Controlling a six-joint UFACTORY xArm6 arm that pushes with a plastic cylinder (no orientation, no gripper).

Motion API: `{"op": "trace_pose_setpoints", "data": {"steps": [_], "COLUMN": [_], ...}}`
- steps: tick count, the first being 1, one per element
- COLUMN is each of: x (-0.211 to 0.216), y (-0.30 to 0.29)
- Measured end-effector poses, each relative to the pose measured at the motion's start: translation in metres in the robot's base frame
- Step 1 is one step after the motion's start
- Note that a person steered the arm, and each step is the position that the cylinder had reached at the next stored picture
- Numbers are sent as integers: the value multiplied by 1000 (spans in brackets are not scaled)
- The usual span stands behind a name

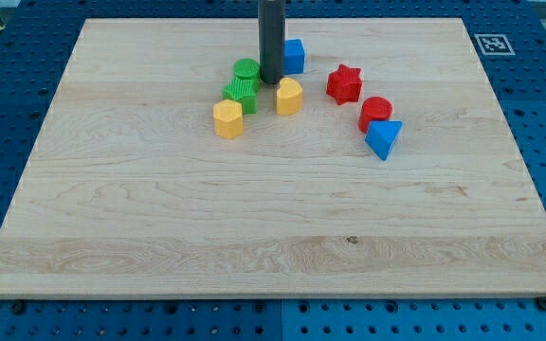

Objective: Slide the yellow heart left of the red star

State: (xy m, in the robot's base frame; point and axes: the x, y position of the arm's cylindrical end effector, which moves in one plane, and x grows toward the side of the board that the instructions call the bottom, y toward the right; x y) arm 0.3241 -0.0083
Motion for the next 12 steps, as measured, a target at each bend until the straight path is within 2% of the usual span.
{"op": "trace_pose_setpoints", "data": {"steps": [4, 8, 9, 12], "x": [32, 30, 19, 20], "y": [7, 13, 14, 41]}}
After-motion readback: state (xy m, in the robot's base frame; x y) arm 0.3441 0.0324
